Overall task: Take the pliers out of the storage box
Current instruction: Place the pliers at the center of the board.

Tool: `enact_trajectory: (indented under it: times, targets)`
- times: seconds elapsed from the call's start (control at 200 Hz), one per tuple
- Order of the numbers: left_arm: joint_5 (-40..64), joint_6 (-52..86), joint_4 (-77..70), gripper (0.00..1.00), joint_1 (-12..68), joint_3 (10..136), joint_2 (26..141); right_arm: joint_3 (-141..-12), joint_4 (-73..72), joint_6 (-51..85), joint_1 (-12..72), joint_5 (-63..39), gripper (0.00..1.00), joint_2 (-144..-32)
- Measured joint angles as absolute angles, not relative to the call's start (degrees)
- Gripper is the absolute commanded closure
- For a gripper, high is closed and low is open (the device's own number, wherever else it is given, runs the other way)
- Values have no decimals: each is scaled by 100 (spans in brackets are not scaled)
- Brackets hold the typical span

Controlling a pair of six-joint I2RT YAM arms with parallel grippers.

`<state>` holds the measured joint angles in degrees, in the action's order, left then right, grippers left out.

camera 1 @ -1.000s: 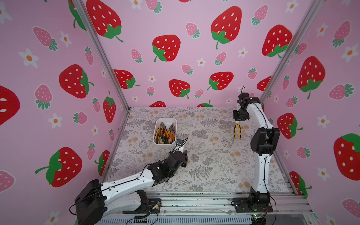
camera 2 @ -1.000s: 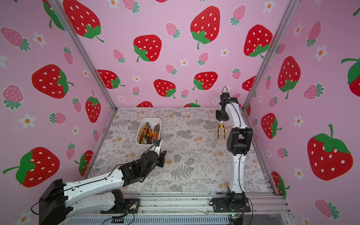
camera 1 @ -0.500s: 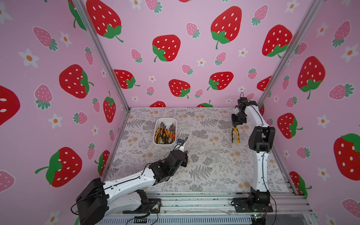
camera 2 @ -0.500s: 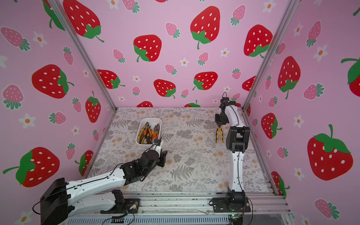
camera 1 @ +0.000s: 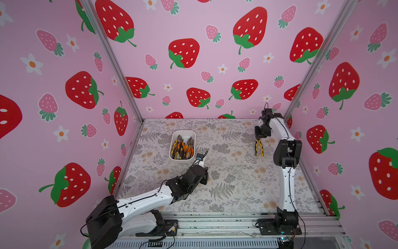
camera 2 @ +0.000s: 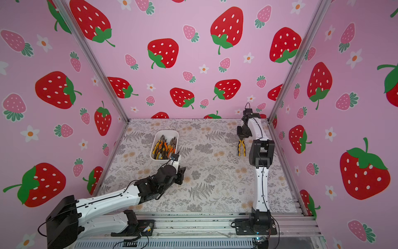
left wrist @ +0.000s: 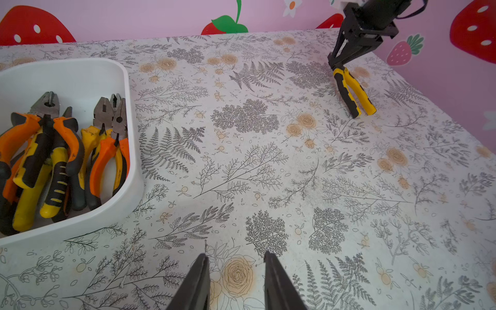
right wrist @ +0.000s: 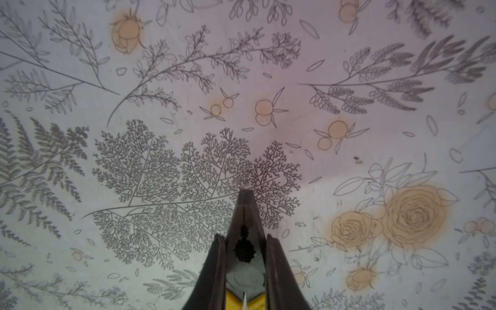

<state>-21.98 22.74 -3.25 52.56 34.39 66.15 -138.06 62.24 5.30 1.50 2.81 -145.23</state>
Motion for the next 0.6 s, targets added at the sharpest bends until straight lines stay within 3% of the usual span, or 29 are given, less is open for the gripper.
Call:
enact_trajectory:
  times: [0.6]
  targets:
    - [-1959, 2274, -447, 65, 5098, 3463, 7011, -14247, 5813, 469, 215, 62, 87, -14958]
